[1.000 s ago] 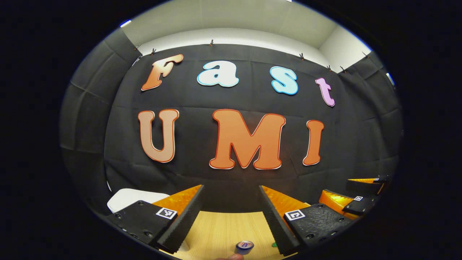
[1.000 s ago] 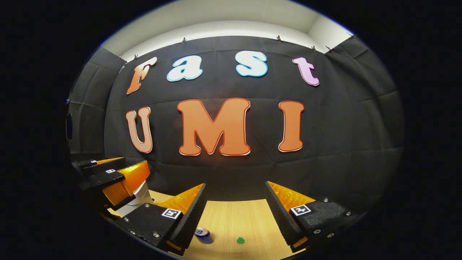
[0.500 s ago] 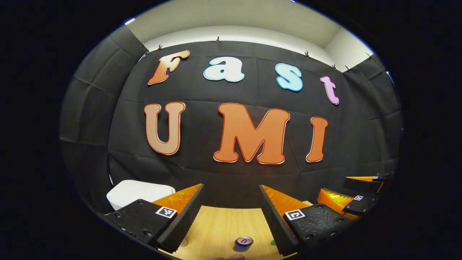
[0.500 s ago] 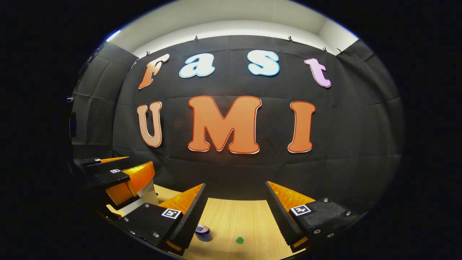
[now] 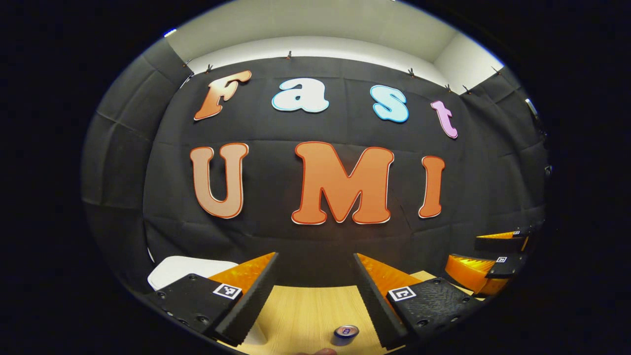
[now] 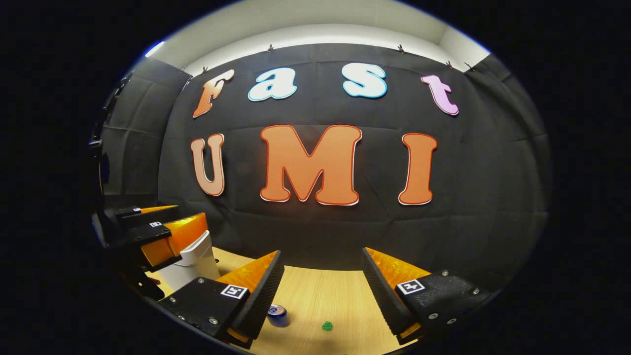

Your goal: Press the lid of the desktop garbage bin to open it, pick up the crumpled paper on the desktop and throw it into the bin, then pick up the pop can on the desktop and drop it into the bin, and finally close the garbage bin lid.

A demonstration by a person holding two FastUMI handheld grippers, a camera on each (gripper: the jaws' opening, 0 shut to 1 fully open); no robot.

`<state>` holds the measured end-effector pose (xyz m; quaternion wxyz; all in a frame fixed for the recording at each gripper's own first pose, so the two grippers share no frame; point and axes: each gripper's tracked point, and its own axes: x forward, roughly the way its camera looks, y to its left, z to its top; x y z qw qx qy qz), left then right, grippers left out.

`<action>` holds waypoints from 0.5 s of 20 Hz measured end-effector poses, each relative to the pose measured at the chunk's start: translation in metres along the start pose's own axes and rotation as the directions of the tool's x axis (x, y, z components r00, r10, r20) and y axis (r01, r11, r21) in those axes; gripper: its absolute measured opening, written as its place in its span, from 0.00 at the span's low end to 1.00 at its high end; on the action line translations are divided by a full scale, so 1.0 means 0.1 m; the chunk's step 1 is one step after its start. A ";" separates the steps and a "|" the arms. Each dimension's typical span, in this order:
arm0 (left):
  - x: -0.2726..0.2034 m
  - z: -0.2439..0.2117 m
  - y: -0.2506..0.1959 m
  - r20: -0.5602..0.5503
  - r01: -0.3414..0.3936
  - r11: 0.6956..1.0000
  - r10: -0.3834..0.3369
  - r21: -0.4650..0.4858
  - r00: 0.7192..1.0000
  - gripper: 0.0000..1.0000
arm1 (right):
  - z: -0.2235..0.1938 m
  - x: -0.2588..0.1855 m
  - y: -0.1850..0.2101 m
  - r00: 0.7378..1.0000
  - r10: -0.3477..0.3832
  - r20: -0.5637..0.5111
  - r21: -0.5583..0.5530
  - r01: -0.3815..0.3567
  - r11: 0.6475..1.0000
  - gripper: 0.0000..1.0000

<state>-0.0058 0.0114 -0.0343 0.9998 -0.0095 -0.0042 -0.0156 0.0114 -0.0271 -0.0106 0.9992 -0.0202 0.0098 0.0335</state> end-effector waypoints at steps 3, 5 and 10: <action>-0.14 -0.05 0.00 -0.017 -0.035 0.998 0.034 -0.050 0.999 0.90 | 0.00 -0.01 0.03 1.000 -0.006 0.005 0.012 0.006 1.000 0.94; -0.20 -0.05 -0.03 -0.015 -0.052 0.997 0.051 -0.053 0.999 0.92 | -0.01 -0.01 0.04 1.000 -0.020 0.010 -0.006 0.020 1.000 0.94; -0.21 -0.03 -0.04 -0.016 -0.066 0.998 0.066 -0.005 0.998 0.90 | -0.10 0.01 0.09 1.000 -0.024 -0.011 0.004 0.024 1.000 0.94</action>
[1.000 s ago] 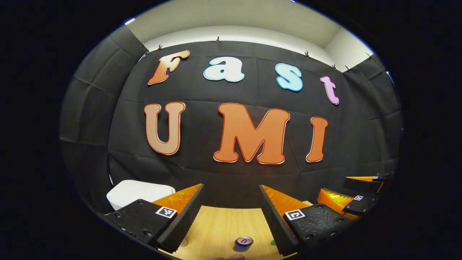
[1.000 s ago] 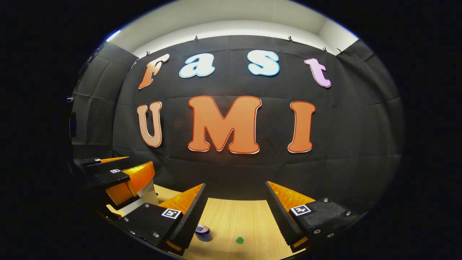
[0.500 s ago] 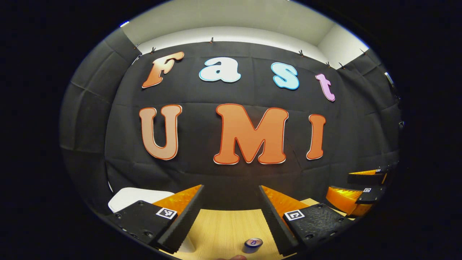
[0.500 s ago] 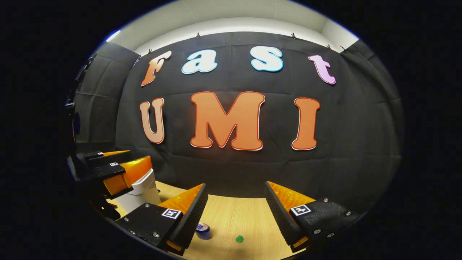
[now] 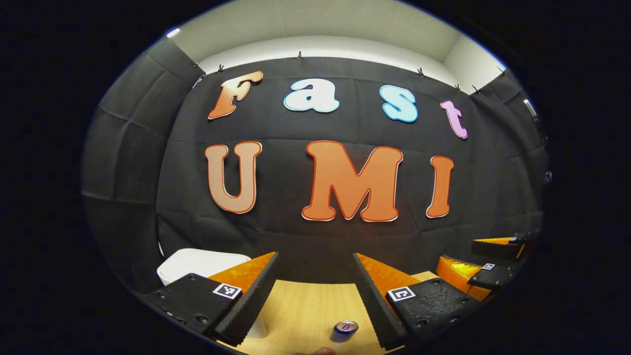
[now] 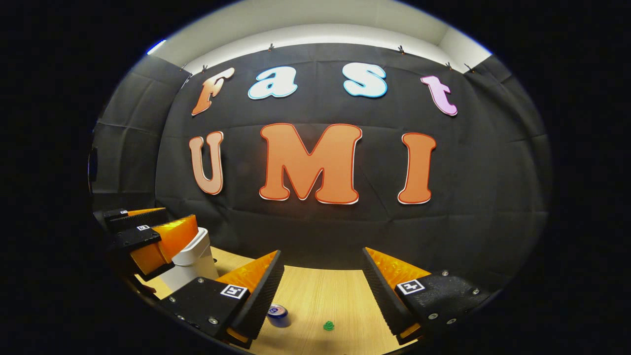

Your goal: Press the lid of the desktop garbage bin to open it, pick up the crumpled paper on the desktop and throw it into the bin, then pick up the pop can on the desktop and drop it into the bin, and finally close the garbage bin lid.

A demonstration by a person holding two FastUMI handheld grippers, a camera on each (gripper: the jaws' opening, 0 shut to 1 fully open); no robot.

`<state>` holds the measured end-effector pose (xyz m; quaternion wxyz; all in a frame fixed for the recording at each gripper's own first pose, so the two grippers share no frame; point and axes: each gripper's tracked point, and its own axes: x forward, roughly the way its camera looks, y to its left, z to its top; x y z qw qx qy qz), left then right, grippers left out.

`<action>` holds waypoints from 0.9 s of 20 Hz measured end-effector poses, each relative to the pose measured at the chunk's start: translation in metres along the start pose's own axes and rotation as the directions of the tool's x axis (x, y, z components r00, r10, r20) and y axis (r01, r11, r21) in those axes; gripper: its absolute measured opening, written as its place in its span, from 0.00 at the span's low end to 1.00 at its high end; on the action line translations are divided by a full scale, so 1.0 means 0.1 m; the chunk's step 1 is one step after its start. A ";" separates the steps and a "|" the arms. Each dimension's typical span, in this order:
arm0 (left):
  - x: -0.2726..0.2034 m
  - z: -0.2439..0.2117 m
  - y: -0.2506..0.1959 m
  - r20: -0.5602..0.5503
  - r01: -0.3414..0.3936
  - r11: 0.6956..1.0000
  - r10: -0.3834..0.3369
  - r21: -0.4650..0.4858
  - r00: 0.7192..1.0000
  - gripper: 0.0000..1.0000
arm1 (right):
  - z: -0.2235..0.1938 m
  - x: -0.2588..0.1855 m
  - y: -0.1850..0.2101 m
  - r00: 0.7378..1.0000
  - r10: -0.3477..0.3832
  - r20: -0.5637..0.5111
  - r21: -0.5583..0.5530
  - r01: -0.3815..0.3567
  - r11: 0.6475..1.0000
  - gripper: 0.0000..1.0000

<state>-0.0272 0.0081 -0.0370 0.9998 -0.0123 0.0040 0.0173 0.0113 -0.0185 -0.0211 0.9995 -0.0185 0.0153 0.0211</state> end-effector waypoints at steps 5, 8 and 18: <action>0.00 0.09 0.24 0.023 -0.066 0.997 0.065 0.050 0.998 0.92 | -0.08 0.03 -0.05 1.000 -0.022 -0.021 0.018 0.023 1.000 0.94; 0.00 0.10 0.31 0.026 -0.076 0.994 0.075 0.073 0.997 0.82 | -0.10 0.05 -0.05 0.999 -0.030 -0.027 0.027 0.031 0.999 0.94; 0.18 0.23 1.08 0.013 -0.149 0.985 0.149 0.085 0.989 0.28 | -0.14 0.14 0.13 0.999 0.004 -0.036 0.017 -0.003 1.000 0.94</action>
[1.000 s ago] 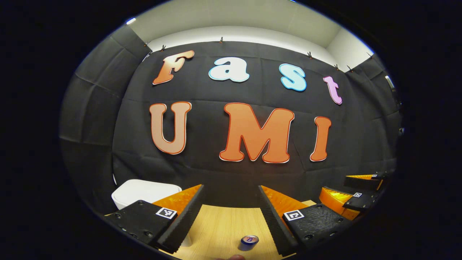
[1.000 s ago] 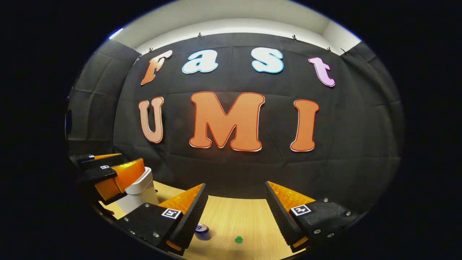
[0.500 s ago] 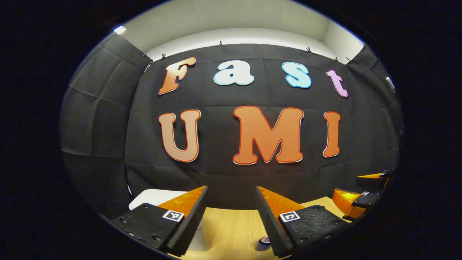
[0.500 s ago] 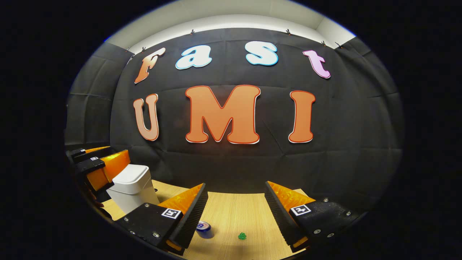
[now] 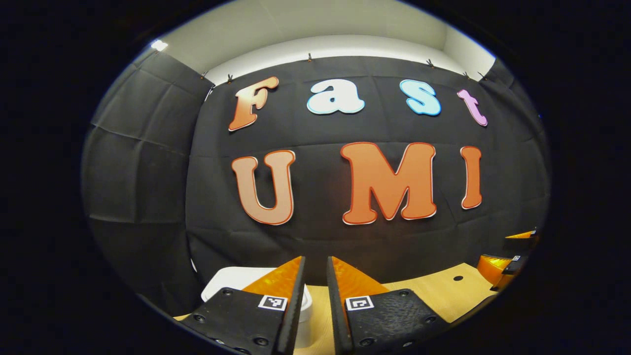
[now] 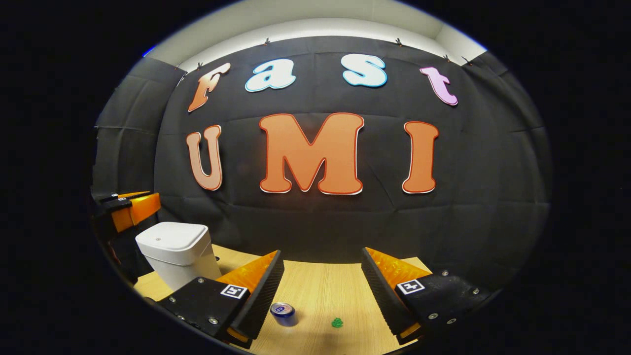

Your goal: Press the lid of the desktop garbage bin to open it, pick up the crumpled paper on the desktop and throw it into the bin, then pick up the pop can on the desktop and drop it into the bin, and finally close the garbage bin lid.

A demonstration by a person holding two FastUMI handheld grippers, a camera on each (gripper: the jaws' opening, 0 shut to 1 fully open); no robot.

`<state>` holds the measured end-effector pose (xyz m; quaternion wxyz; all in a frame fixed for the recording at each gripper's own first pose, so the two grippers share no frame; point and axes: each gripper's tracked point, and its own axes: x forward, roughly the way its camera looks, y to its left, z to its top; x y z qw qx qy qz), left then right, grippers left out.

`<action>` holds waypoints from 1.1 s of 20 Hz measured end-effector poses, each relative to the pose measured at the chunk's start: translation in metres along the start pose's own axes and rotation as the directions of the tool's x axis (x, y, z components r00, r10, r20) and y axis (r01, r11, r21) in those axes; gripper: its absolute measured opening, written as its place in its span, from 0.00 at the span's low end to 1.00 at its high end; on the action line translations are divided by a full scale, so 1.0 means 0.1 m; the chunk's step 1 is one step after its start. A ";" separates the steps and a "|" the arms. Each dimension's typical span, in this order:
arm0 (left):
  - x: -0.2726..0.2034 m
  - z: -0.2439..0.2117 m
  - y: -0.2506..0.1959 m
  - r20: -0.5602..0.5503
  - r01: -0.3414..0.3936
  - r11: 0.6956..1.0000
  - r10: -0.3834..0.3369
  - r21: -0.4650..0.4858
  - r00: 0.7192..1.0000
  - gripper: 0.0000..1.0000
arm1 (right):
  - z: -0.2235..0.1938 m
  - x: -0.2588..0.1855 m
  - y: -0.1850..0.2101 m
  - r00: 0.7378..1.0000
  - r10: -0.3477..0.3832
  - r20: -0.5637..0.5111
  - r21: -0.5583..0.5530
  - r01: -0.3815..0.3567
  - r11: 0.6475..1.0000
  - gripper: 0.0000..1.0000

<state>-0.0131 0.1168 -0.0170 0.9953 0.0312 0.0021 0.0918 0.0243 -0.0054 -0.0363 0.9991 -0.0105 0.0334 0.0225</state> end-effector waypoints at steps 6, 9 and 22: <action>0.26 -0.18 0.67 -0.078 -0.066 0.998 0.065 -0.010 0.995 0.00 | -0.08 0.03 0.10 0.999 0.024 -0.024 -0.008 -0.024 1.000 0.94; 0.37 -0.50 0.90 -0.163 -0.087 0.995 0.079 -0.041 0.984 0.00 | -0.11 0.04 0.14 0.999 0.031 -0.030 -0.017 -0.032 0.999 0.94; 0.47 -1.45 1.05 -0.428 -0.104 0.986 0.038 -0.130 0.903 0.00 | -0.30 0.06 0.11 0.996 0.026 -0.082 -0.020 -0.028 0.999 0.94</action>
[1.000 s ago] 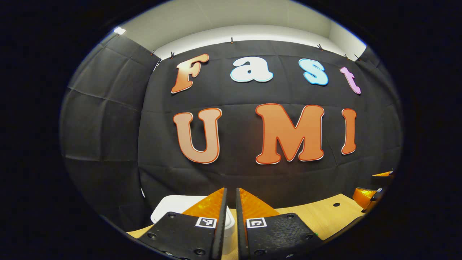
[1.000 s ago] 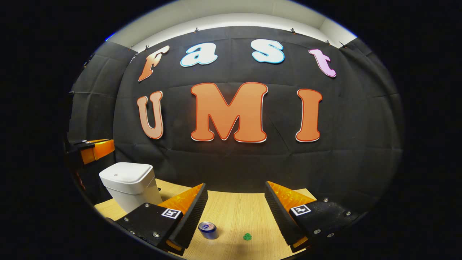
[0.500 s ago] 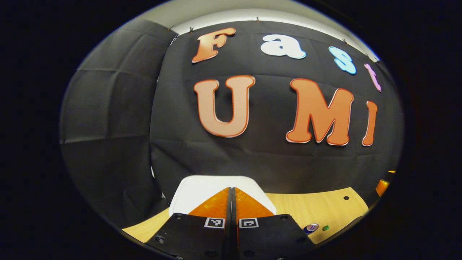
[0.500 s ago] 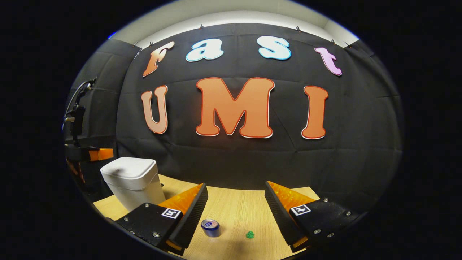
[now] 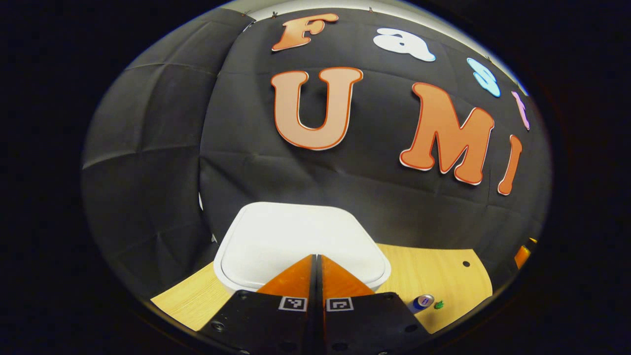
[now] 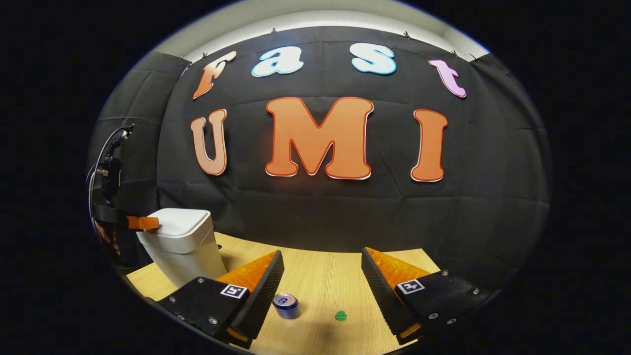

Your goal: Press the lid of the desktop garbage bin to open it, pick up the crumpled paper on the desktop and throw it into the bin, then pick up the pop can on the desktop and drop it into the bin, and finally close the garbage bin lid.

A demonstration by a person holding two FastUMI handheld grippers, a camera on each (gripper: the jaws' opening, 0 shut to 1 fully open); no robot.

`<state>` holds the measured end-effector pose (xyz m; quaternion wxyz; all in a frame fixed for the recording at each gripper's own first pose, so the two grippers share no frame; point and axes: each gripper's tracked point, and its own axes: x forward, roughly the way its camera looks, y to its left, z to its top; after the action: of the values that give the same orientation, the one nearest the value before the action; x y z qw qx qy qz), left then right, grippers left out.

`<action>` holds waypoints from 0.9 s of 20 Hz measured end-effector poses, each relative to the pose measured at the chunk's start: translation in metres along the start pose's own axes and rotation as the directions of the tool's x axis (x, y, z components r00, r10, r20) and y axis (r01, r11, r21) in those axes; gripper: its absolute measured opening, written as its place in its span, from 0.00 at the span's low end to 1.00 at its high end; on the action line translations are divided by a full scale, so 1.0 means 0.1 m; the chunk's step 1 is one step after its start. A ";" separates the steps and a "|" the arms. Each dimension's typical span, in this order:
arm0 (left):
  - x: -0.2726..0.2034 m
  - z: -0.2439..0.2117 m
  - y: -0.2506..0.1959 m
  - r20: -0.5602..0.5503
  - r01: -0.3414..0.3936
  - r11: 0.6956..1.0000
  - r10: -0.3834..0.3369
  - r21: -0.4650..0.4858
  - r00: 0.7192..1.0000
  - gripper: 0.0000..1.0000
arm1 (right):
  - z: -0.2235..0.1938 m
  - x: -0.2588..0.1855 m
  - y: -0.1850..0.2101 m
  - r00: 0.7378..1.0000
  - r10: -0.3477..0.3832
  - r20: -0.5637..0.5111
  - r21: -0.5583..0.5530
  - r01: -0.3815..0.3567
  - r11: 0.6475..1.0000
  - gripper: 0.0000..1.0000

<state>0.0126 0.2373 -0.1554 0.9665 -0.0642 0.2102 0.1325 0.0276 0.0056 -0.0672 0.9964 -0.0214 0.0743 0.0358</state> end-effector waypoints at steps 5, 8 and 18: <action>-0.04 0.04 -0.01 -0.033 -0.023 0.999 0.024 0.039 0.999 0.00 | -0.05 0.01 0.01 1.000 0.009 -0.011 0.008 -0.009 1.000 0.94; -0.15 0.32 -0.03 0.086 -0.033 0.999 0.032 0.019 0.996 0.00 | -0.09 0.01 -0.03 1.000 0.007 -0.021 0.005 -0.007 1.000 0.94; -1.03 1.00 -0.64 0.337 0.050 0.995 -0.075 0.082 0.938 0.64 | -0.45 0.03 -0.20 0.998 -0.015 -0.065 -0.015 0.014 1.000 0.94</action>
<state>-0.0207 0.1703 -0.0168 0.9937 -0.0119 0.0428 0.1032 0.0251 -0.0159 -0.1114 0.9934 -0.0305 0.1065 0.0283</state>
